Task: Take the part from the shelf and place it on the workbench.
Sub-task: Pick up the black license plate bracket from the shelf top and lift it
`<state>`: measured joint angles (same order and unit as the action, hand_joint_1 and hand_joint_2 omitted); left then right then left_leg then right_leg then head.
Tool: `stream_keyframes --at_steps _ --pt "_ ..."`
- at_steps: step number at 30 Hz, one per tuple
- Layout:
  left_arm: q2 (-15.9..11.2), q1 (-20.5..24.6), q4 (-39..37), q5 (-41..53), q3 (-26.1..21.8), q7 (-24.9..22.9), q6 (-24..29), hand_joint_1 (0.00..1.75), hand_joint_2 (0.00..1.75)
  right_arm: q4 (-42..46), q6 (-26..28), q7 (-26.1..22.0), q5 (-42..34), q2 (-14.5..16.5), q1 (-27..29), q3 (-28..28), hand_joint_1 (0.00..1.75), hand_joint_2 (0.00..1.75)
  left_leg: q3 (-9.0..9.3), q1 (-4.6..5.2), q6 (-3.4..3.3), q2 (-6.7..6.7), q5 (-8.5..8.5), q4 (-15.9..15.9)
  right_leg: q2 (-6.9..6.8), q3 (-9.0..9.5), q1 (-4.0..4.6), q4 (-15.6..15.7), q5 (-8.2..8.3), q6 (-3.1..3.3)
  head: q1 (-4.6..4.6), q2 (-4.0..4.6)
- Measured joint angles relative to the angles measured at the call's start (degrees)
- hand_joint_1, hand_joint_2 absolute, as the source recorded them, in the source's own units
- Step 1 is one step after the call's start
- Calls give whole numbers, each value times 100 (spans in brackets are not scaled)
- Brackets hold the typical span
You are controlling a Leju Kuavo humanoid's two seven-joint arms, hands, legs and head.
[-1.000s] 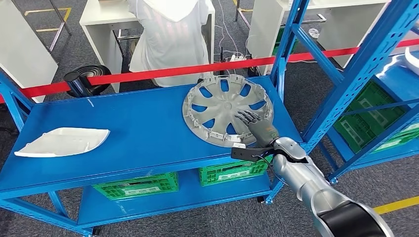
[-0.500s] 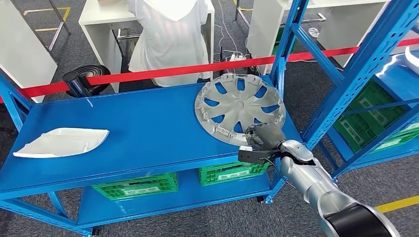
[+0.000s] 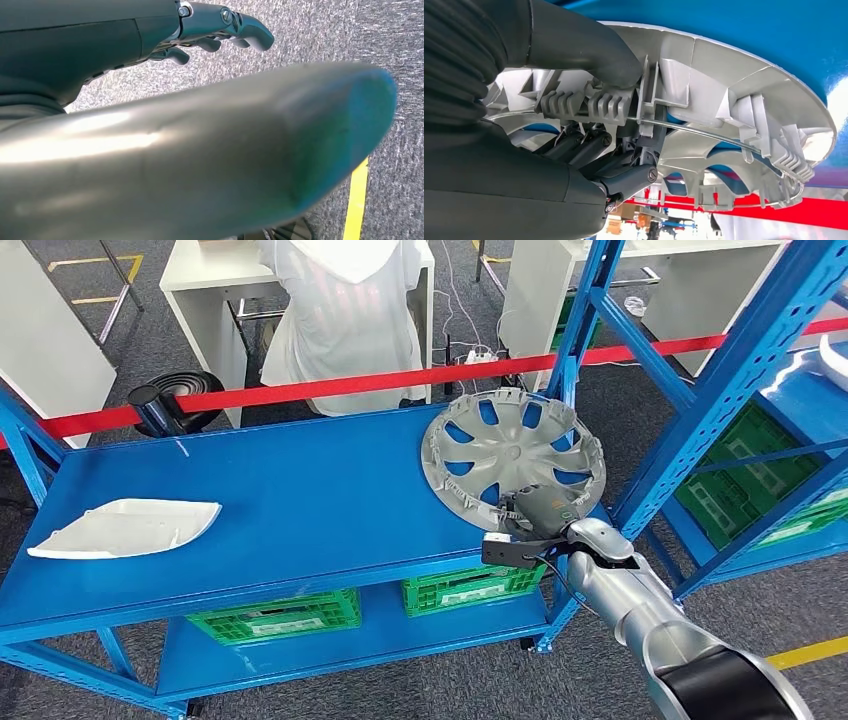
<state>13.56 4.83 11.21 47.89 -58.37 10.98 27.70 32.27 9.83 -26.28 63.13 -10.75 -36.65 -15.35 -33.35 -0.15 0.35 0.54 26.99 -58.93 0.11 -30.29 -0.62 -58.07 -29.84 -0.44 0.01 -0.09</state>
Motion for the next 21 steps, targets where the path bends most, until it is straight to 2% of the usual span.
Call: stream_keyframes --at_steps 6,10,15,21 --pt "22 0 -2 -15 -34 80 47 0 0 -57 66 4 8 19 -28 -19 175 175 0 0 0 0 0 0 0 -2 0 0 0 0 -1 0" --pt "28 -2 -2 233 -25 234 401 0 175 -57 108 -5 -26 22 -15 -26 175 175 -1 0 0 0 0 0 0 -3 0 0 0 0 0 0" --pt "30 0 0 240 -20 633 765 0 175 -57 125 -71 -10 22 -1 -26 175 175 -1 0 0 -1 0 0 1 -4 0 0 0 0 -1 0" --pt "22 1 0 180 -23 671 914 0 175 -57 130 -74 19 22 1 -26 175 175 -1 0 0 -1 0 0 1 -4 0 0 0 0 -1 0"
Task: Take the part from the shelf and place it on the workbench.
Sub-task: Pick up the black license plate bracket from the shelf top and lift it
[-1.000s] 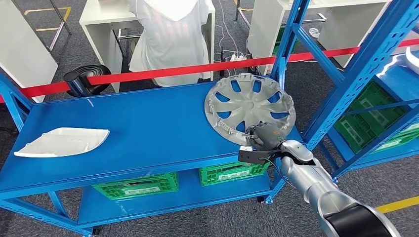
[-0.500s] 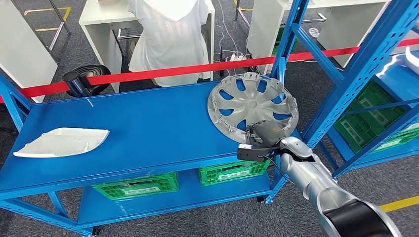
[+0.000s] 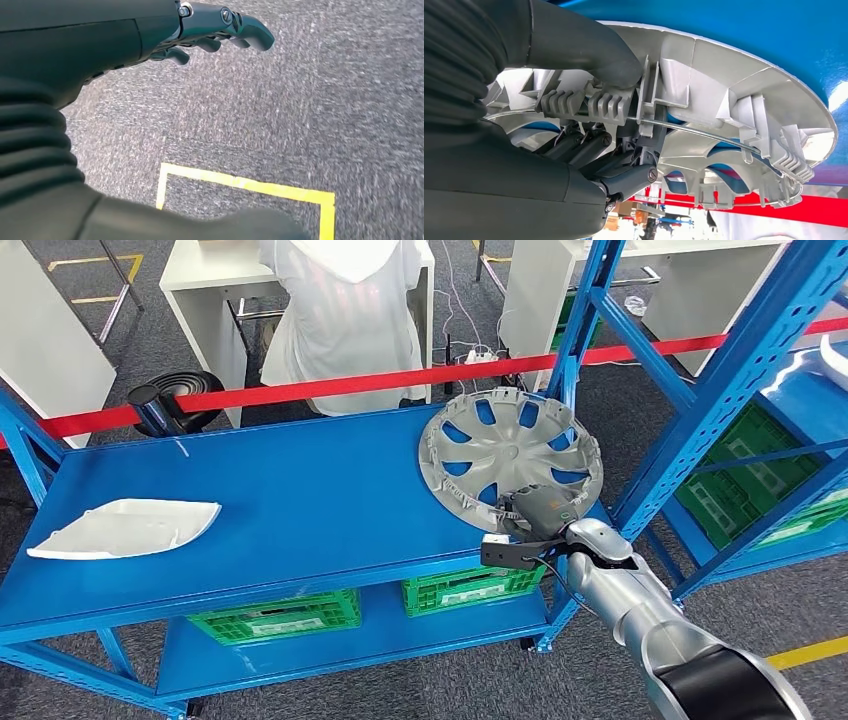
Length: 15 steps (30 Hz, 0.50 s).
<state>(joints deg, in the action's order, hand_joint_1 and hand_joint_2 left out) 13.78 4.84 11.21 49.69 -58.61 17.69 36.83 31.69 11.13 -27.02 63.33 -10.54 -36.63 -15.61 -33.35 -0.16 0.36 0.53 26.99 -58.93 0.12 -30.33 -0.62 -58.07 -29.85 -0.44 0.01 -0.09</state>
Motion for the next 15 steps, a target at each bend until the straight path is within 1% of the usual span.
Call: stream_keyframes --at_steps 4,11,15 --pt "-49 4 2 6 -3 -11 -54 0 175 0 23 8 26 0 6 0 175 175 0 0 0 0 0 0 0 0 0 0 0 0 0 0" --pt "-85 8 1 285 7 -173 -81 0 175 1 96 27 48 9 2 -2 175 175 -3 0 0 1 0 0 0 2 0 0 0 0 -1 0" --pt "-82 6 -3 448 45 -435 -108 0 175 13 240 307 473 23 -145 -85 175 175 -9 1 0 1 -1 0 -1 -3 0 -1 3 -3 0 0"
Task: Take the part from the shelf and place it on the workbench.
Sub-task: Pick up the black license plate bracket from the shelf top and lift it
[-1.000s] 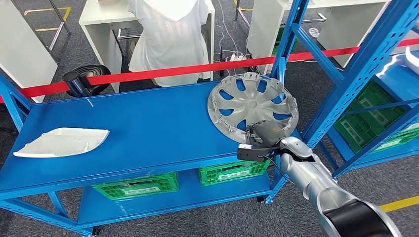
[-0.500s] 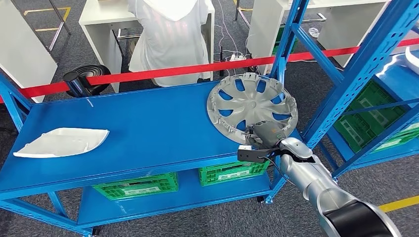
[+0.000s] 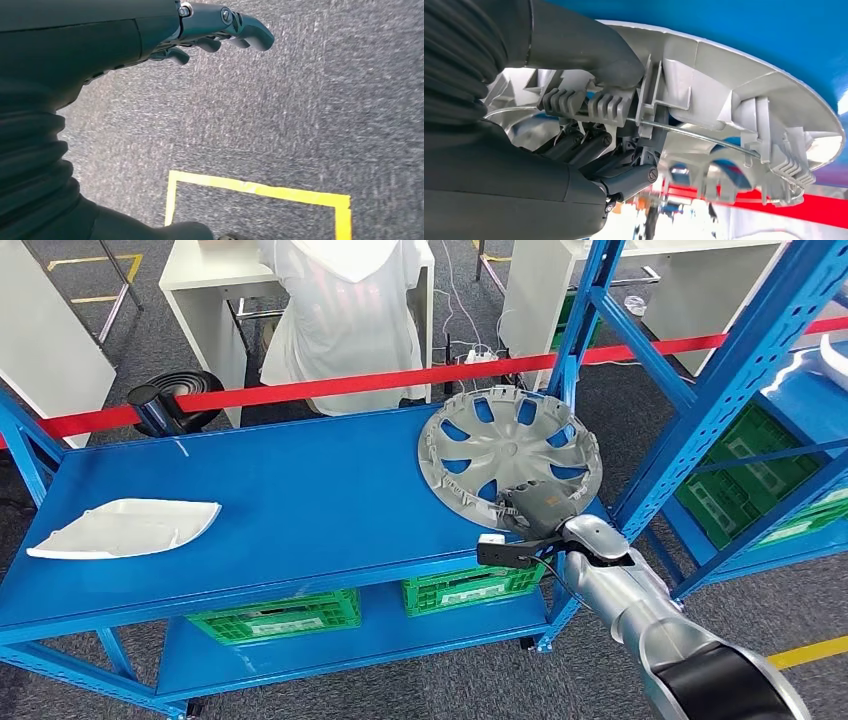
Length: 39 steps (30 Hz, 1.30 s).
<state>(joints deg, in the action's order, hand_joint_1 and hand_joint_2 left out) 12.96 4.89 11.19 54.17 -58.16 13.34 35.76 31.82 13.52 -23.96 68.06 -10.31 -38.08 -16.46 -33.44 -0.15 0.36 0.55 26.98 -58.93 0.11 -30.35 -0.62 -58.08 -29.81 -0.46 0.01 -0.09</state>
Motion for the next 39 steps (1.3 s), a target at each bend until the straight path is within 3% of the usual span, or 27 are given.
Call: stream_keyframes --at_steps 6,17,24,39 --pt "13 -8 -8 138 102 -175 -63 0 175 208 -14 39 152 66 -415 -182 175 175 -4 0 2 4 -3 0 -2 -4 0 -1 1 0 1 0" --pt "86 -8 -25 251 211 -254 -226 0 175 1170 -338 -10 271 195 -532 -536 175 175 -23 -1 2 7 -2 0 -5 -22 0 -2 -1 1 1 0" --pt "96 -8 -34 243 243 -360 -226 0 175 1345 -650 -16 142 302 -922 -816 175 175 -25 -1 2 7 -3 0 -5 -25 0 -2 0 1 2 0" --pt "114 -7 -34 92 244 -128 -106 0 175 1700 -1179 151 -113 340 -1377 -1522 175 175 -31 41 -18 9 9 -15 -6 -32 -39 2 7 -22 2 0"
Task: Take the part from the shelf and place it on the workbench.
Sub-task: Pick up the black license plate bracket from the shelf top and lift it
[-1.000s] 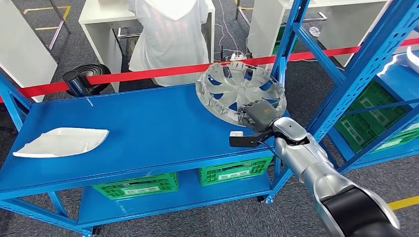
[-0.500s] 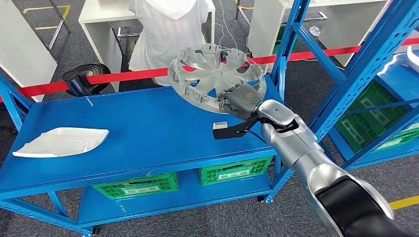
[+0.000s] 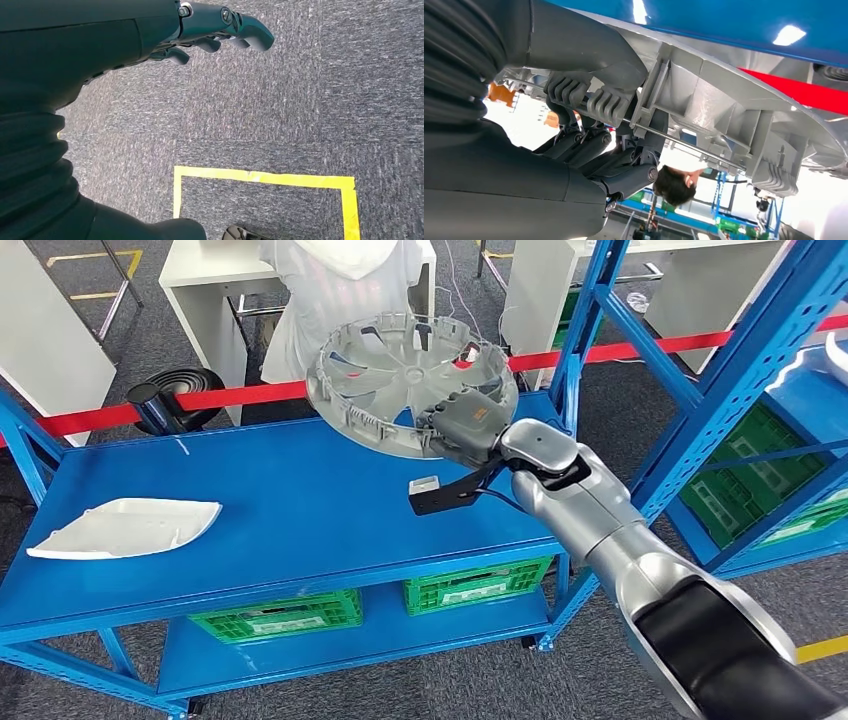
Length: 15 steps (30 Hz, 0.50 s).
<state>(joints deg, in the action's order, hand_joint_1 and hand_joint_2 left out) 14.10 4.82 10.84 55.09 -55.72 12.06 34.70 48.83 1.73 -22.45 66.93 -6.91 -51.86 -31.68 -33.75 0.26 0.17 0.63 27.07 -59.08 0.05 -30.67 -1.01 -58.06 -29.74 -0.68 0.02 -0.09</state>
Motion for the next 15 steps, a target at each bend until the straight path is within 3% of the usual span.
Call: stream_keyframes --at_steps 3,6,8,10,11,12,13,15 --pt "-4 1 0 4 1 33 1 0 175 100 -25 54 -78 -24 -4 -72 175 175 -9 24 -31 -2 14 -16 2 0 -16 7 2 -30 0 0" --pt "-5 4 0 11 0 69 -1 0 175 202 -29 75 -175 -79 1 -127 175 175 1 -3 -108 -19 -41 35 5 -25 -29 -46 -46 -79 -4 0" --pt "-5 9 0 22 -1 92 -11 0 175 272 -29 71 -269 -133 20 -156 175 175 0 -30 -157 -42 -90 85 7 -225 -30 -471 -318 -100 -17 0" --pt "-5 11 0 46 -2 108 -38 0 175 345 -29 48 -408 -181 91 -178 175 175 -25 -29 -170 -51 -100 82 7 -590 -25 -1236 -667 -115 -25 0" --pt "-5 11 0 59 -2 109 -53 0 175 394 -29 19 -501 -203 154 -184 175 175 -37 -29 -170 -51 -100 72 7 -735 -27 -1531 -739 -121 -25 0" --pt "-5 10 0 69 -2 107 -62 0 175 448 -29 -19 -601 -226 222 -187 175 175 -47 -31 -167 -49 -99 57 7 -793 -30 -1636 -695 -121 -25 0" --pt "-4 10 0 75 -2 104 -73 0 175 508 -29 -62 -703 -244 287 -189 175 175 -56 -35 -161 -48 -95 38 6 -750 -35 -1521 -547 -119 -26 0" --pt "-1 12 0 84 -1 99 -94 0 175 646 -29 -145 -858 -267 389 -194 175 175 -86 -44 -124 -47 -82 -17 1 -424 -45 -805 -163 -107 -25 0"
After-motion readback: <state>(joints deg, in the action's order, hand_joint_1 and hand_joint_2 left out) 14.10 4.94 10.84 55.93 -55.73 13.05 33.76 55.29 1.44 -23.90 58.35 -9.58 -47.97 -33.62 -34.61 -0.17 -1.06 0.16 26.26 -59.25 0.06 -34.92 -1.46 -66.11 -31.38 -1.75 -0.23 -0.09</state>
